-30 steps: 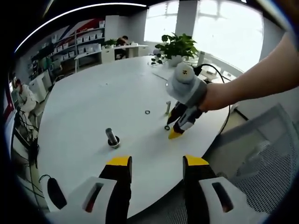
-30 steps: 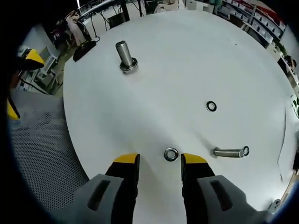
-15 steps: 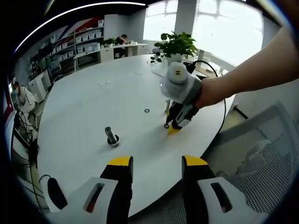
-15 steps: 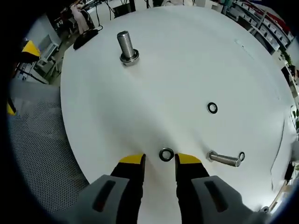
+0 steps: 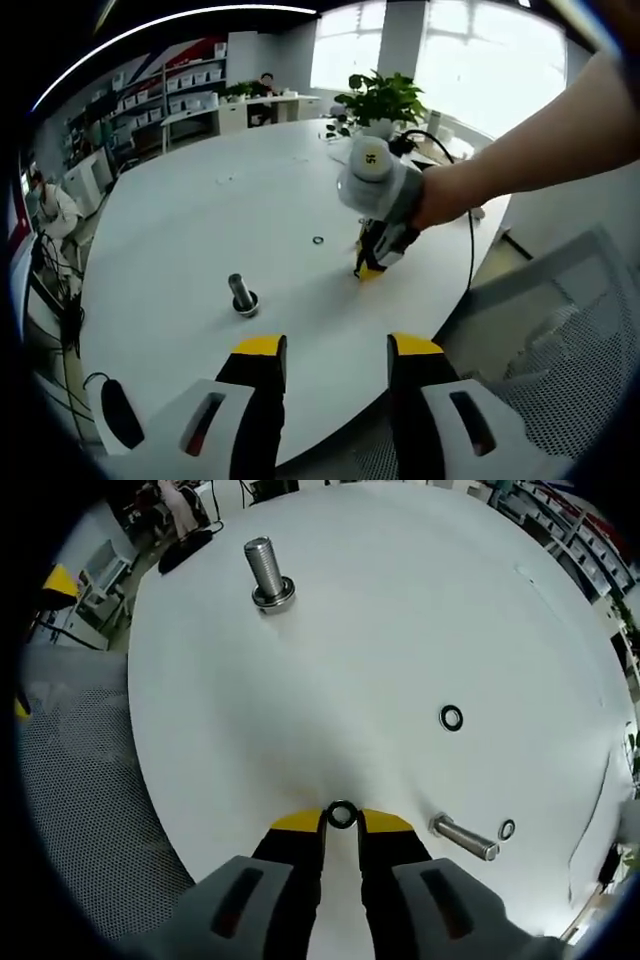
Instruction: Place the washer onto the threaded stud by aligning its center hole with the stud, sliding it down to the base, and recovering from edge contact or off-axis alignment until the washer reaches the visible bottom stop.
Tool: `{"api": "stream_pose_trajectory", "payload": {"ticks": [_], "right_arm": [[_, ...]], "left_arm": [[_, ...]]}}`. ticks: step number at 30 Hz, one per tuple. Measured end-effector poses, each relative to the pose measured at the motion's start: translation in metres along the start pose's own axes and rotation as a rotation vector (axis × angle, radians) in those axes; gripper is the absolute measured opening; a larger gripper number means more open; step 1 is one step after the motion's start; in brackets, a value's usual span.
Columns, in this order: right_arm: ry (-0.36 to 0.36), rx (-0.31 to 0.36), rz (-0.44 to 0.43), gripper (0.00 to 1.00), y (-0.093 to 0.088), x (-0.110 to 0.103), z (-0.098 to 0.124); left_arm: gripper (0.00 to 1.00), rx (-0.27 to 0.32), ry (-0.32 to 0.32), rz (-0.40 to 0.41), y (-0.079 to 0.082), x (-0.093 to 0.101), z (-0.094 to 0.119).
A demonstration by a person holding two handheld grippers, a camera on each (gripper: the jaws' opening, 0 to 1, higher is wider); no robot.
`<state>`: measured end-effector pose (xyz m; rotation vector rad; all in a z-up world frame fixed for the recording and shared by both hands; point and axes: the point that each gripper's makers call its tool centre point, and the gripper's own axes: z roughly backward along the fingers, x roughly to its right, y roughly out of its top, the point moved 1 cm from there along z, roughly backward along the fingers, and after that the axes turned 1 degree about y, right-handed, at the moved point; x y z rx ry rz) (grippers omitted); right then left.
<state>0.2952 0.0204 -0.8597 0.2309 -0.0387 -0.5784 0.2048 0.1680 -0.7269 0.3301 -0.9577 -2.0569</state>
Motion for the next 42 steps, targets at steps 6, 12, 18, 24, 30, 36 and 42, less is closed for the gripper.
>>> {"api": "stream_pose_trajectory", "payload": {"ticks": [6, 12, 18, 24, 30, 36, 42], "right_arm": [[-0.004, -0.037, 0.011, 0.14, 0.002, -0.002, -0.001], [-0.021, -0.023, 0.065, 0.14, 0.002, -0.002, 0.000], [-0.005, -0.013, 0.033, 0.13, 0.003, -0.002, 0.000], [0.012, 0.052, -0.023, 0.13, 0.009, -0.002, 0.016], [-0.009, 0.107, -0.054, 0.13, 0.009, 0.012, 0.039], [-0.038, 0.149, -0.078, 0.13, 0.006, 0.029, 0.064], [-0.092, 0.188, -0.090, 0.13, 0.004, 0.051, 0.086]], "left_arm": [[0.38, -0.007, 0.004, -0.001, -0.002, -0.001, 0.000], [0.35, 0.022, 0.029, 0.001, 0.005, -0.007, 0.004], [0.38, 0.014, 0.018, 0.003, 0.003, -0.004, 0.001], [0.38, 0.008, 0.014, 0.008, 0.002, -0.004, 0.001], [0.38, 0.009, 0.013, 0.005, 0.003, -0.003, 0.001], [0.38, 0.009, 0.009, 0.001, 0.003, -0.002, 0.001], [0.38, 0.009, 0.007, 0.000, 0.003, -0.002, 0.001]]}}
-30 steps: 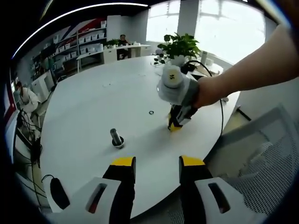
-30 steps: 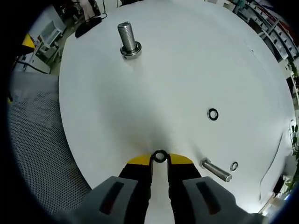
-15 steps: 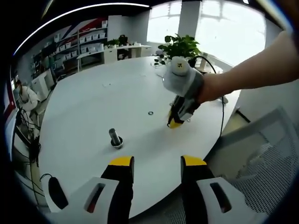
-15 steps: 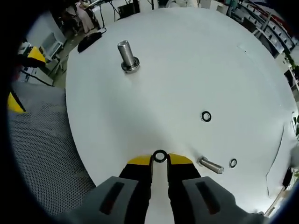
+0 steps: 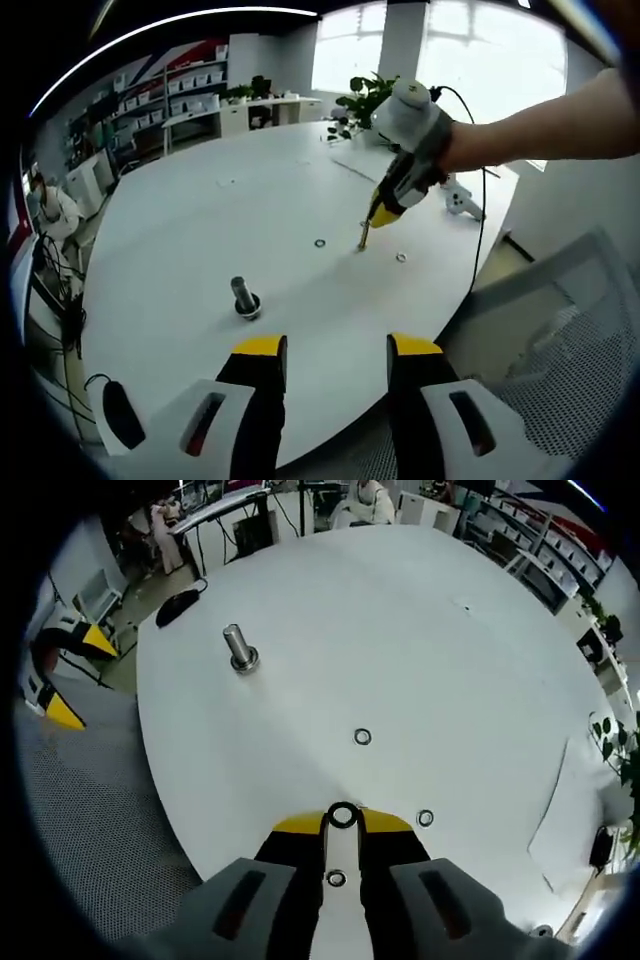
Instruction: Place the washer onto the threaded stud by aligning its center hole with the stud, sliding it down to the base, and recovering from edge contact or off-axis alignment until the washer reaches the visible bottom stop.
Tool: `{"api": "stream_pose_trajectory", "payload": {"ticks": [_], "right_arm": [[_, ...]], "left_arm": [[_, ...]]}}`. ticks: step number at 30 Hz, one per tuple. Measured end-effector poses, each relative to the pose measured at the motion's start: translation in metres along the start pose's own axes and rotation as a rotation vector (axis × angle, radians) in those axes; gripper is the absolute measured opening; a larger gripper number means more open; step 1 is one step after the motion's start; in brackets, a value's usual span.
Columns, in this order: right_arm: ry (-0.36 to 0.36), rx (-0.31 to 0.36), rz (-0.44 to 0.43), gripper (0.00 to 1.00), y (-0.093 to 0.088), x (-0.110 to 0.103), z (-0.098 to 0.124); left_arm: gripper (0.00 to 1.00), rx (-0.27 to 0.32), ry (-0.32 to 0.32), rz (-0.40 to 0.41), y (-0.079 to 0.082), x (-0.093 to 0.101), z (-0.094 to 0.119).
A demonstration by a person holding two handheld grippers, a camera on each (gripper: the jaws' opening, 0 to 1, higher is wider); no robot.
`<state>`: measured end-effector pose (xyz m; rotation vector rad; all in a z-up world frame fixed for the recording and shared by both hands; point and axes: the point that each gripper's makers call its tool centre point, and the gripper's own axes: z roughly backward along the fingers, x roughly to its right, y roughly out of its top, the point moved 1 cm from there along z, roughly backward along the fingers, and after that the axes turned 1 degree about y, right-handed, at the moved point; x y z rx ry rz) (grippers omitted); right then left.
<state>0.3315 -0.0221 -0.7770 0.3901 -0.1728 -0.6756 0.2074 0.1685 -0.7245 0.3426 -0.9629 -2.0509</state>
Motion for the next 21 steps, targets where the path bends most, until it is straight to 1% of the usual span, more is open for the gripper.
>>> {"api": "stream_pose_trajectory", "payload": {"ticks": [3, 5, 10, 14, 17, 21], "right_arm": [[-0.018, 0.002, -0.006, 0.13, 0.001, 0.009, 0.004], [-0.019, -0.002, -0.004, 0.13, 0.001, 0.009, 0.004], [-0.011, -0.053, 0.065, 0.13, -0.002, 0.007, -0.006], [-0.011, -0.067, 0.058, 0.13, -0.004, 0.007, -0.014], [-0.009, -0.079, 0.047, 0.13, -0.007, 0.011, -0.016], [0.000, -0.079, 0.041, 0.13, -0.008, 0.010, -0.018]], "left_arm": [[0.38, -0.002, 0.001, 0.002, 0.000, 0.000, 0.000], [0.38, -0.004, 0.000, 0.000, -0.001, 0.000, -0.001], [0.38, -0.012, 0.000, -0.002, -0.003, 0.000, -0.001], [0.38, -0.011, 0.001, 0.000, -0.003, 0.000, -0.001], [0.38, -0.016, 0.000, -0.001, -0.004, 0.000, -0.001], [0.38, -0.016, 0.000, -0.001, -0.004, 0.000, -0.001]]}}
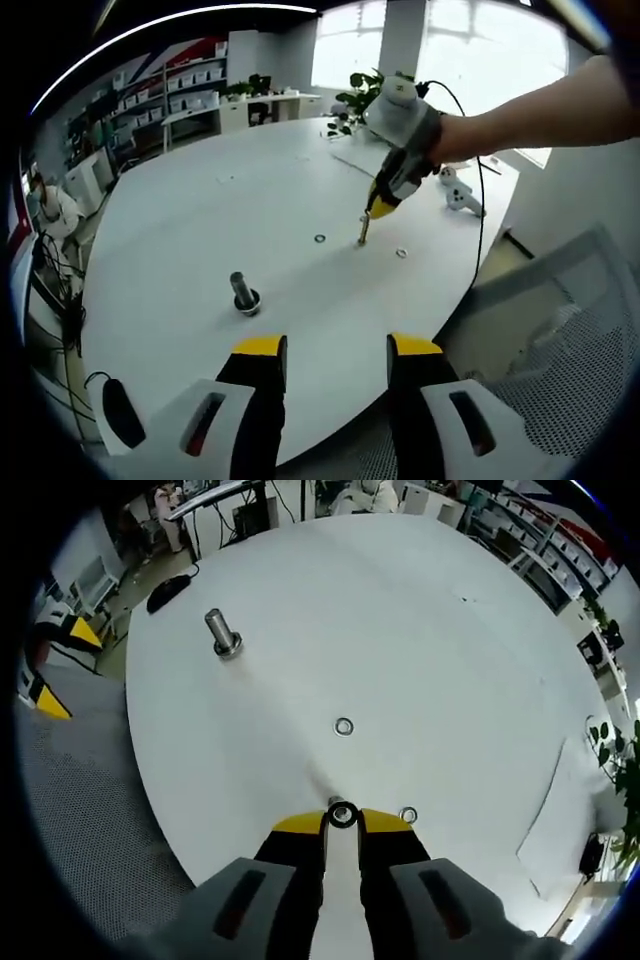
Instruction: Place the washer onto the threaded stud by aligning its center hole with the stud, sliding it down to the base, and recovering from edge contact or off-axis alignment until the washer reaches the visible bottom stop.
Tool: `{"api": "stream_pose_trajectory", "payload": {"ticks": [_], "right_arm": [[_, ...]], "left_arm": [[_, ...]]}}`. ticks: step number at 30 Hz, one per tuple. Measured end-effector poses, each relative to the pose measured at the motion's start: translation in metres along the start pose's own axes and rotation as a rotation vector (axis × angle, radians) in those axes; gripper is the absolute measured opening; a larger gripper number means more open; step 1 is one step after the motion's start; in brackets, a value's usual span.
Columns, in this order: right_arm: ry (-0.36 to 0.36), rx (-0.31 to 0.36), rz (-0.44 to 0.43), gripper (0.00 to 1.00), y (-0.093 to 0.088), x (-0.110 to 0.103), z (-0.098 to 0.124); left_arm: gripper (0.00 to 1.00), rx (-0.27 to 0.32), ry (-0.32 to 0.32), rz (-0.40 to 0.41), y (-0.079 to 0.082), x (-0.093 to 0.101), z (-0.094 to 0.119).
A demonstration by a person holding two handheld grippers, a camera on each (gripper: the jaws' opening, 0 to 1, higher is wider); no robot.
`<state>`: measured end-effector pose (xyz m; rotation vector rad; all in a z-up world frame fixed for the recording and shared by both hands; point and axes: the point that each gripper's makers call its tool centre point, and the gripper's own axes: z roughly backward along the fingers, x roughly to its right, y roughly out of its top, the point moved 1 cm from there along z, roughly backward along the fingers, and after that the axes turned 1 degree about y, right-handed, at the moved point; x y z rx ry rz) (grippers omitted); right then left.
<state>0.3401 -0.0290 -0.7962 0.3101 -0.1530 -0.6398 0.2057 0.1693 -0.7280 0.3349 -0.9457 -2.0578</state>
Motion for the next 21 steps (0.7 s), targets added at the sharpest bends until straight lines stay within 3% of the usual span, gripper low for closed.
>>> {"api": "stream_pose_trajectory", "payload": {"ticks": [21], "right_arm": [[0.035, -0.067, 0.024, 0.14, -0.013, -0.003, -0.039]], "left_arm": [[0.38, -0.022, 0.005, 0.000, -0.005, -0.001, -0.002]]}}
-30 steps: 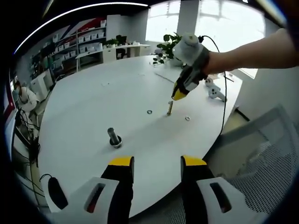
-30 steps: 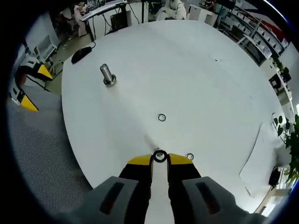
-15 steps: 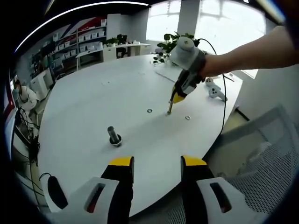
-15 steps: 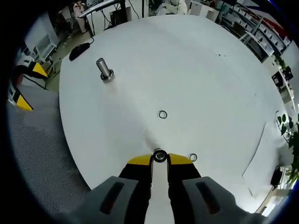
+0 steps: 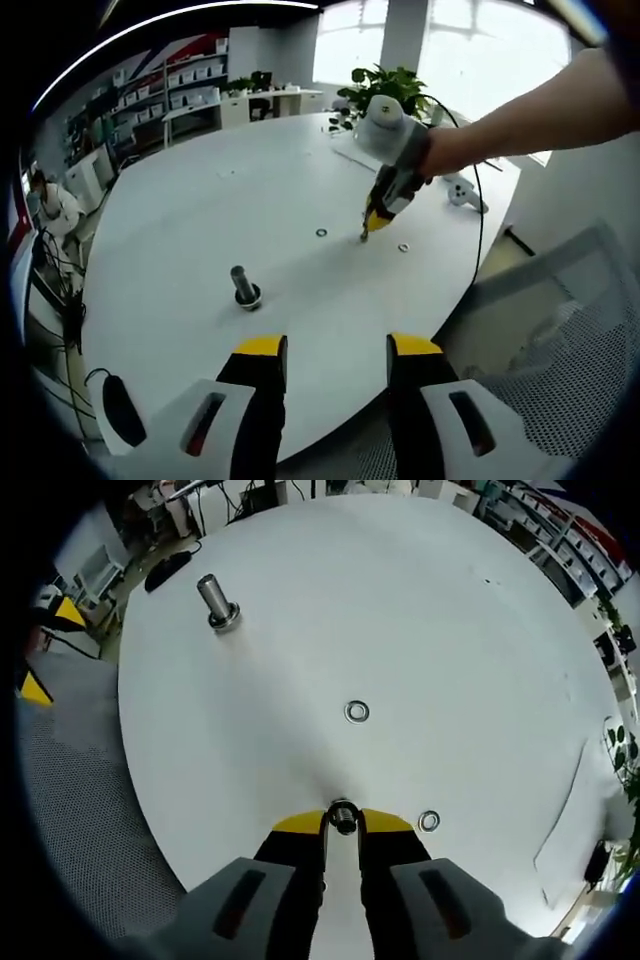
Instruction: Place the washer onto the threaded stud by aligning its center hole with the stud, sliding it down to the base, and recovering from edge contact or off-axis alignment until the washer reaches the visible bottom stop.
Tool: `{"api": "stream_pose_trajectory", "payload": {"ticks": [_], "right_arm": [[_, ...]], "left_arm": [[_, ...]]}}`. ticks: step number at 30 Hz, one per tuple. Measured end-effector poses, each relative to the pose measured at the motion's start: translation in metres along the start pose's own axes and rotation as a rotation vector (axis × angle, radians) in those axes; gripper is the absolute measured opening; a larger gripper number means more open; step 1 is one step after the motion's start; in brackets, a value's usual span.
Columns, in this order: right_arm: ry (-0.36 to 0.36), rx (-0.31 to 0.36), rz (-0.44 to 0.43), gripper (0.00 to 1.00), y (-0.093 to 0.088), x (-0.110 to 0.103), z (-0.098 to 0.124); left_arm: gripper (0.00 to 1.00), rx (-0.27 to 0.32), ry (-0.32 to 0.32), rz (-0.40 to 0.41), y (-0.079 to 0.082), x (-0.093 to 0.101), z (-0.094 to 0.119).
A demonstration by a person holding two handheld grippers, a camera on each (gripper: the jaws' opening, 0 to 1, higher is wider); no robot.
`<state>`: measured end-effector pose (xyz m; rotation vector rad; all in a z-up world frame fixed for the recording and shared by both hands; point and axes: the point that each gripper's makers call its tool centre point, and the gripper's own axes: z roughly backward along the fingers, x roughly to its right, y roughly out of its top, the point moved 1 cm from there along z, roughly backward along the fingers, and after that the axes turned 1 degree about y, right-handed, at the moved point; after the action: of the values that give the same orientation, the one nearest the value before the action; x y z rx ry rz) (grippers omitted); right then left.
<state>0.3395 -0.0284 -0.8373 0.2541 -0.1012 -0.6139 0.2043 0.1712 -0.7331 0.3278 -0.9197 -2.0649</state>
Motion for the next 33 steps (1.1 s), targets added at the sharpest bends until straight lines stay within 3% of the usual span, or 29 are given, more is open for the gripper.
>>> {"api": "stream_pose_trajectory", "payload": {"ticks": [20, 33], "right_arm": [[0.009, 0.000, -0.047, 0.18, -0.012, -0.005, -0.016], [-0.006, 0.021, -0.084, 0.25, -0.033, -0.002, 0.000]], "left_arm": [[0.38, -0.013, 0.012, -0.010, -0.003, -0.002, 0.000], [0.39, -0.020, 0.017, -0.028, -0.004, -0.002, -0.001]]}}
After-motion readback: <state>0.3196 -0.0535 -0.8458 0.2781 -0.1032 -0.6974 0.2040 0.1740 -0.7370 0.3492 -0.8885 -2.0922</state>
